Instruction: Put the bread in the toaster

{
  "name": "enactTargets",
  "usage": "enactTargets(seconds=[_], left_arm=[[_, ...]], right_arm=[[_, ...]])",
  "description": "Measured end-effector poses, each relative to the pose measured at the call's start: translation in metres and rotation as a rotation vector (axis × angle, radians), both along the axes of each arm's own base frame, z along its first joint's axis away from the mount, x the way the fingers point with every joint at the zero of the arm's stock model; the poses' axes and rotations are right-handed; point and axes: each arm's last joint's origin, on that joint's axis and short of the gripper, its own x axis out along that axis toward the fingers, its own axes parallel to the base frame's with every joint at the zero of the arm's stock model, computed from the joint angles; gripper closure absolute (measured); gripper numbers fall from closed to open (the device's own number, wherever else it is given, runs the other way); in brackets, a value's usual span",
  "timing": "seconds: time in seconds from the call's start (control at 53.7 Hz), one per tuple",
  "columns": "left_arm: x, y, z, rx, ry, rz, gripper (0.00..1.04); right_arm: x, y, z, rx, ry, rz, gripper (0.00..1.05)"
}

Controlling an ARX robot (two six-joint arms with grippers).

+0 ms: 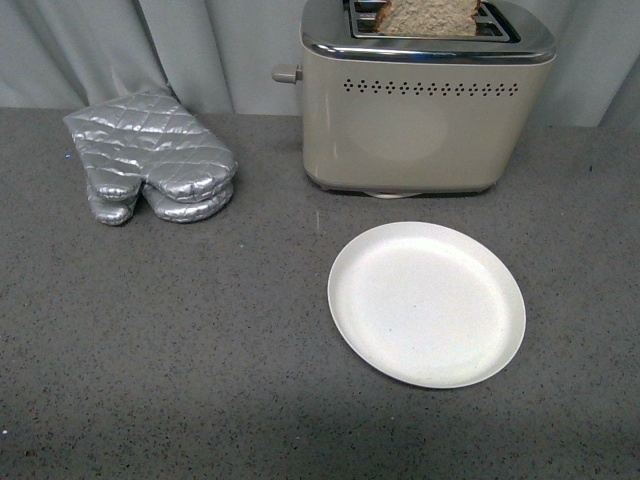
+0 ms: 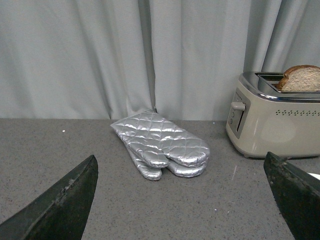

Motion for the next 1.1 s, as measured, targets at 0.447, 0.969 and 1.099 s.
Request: enactTargets(seconds=[0.447, 0.969, 1.099], left_arm=[[0.000, 0.000, 0.000, 0.000, 0.000, 0.000, 0.07], [0.000, 0.000, 0.000, 0.000, 0.000, 0.000, 0.07], [0.000, 0.000, 0.000, 0.000, 0.000, 0.000, 0.07]], right_arm=[[-0.010, 0.000, 0.000, 0.000, -0.001, 0.000, 1.04], [-0.023, 0.000, -0.003, -0.001, 0.005, 0.002, 0.93], [-0.023, 0.000, -0.003, -0.001, 0.004, 0.002, 0.64]])
